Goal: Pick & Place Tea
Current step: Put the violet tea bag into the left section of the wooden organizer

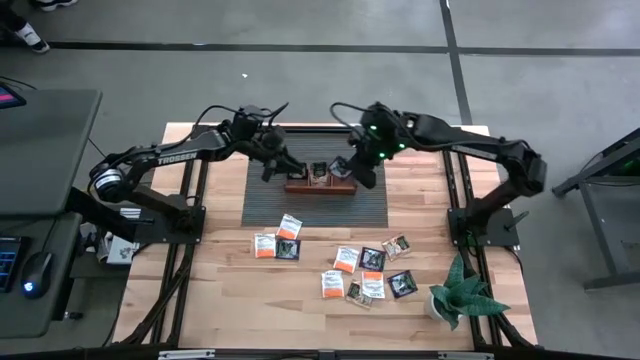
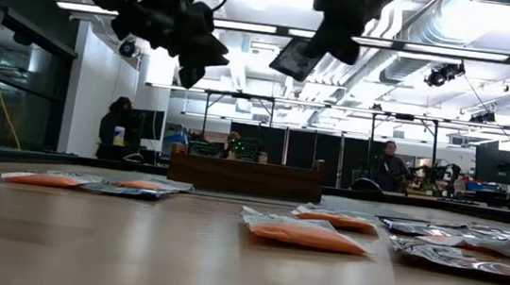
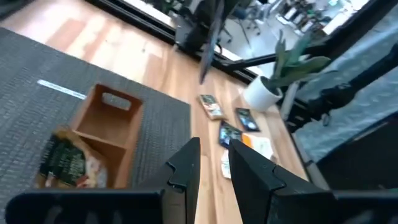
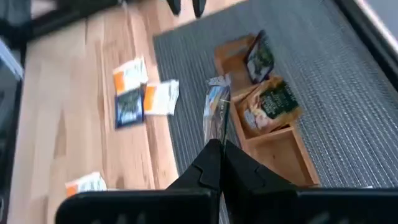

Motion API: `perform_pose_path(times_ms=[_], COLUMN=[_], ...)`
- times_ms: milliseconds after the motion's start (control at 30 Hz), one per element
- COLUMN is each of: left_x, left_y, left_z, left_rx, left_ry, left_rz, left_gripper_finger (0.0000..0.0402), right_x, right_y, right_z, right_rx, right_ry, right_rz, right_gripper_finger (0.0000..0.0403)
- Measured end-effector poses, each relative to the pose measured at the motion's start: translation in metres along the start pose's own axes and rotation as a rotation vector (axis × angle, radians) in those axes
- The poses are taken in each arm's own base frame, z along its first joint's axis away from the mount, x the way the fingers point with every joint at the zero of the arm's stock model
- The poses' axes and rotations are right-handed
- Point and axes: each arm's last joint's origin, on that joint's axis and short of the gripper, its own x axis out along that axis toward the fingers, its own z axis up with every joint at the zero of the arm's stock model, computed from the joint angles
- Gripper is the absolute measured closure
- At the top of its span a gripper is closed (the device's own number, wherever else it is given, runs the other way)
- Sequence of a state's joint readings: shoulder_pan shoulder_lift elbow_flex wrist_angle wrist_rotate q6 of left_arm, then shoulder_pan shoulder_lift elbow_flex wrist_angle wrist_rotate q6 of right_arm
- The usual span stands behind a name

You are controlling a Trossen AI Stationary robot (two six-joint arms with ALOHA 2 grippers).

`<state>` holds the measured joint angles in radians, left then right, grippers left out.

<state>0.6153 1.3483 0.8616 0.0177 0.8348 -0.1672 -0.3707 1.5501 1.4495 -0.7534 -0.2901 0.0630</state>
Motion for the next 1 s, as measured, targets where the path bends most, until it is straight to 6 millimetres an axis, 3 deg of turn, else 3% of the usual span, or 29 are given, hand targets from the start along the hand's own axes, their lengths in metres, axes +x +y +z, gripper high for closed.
perform_pose_path(times_ms=[233,467,700,1000], left_x=[0.000,0.000,0.000,0.000], left_y=[-0.001,-0.002,-0.001,-0.002], left_z=[0.001,0.001,0.007,0.013], left_rx=[-0.012,-0.009,0.036,0.102], left_ry=[-0.005,-0.003,-0.054,-0.112], left_rz=[-0.034,-0.052,0.006,0.027], left_gripper_finger=[0.0319,0.0319,0.0310,0.0235], right_x=[0.020,0.031,0.034,0.035], right_y=[0.003,0.001,0.001,0.001], right_z=[0.033,0.056,0.057,0.059], right_rx=[-0.109,-0.164,-0.175,-0.192], right_ry=[0.124,0.140,0.141,0.119], right_rz=[0.008,0.011,0.017,0.014], right_gripper_finger=[0.0402,0.0402,0.0402,0.0402])
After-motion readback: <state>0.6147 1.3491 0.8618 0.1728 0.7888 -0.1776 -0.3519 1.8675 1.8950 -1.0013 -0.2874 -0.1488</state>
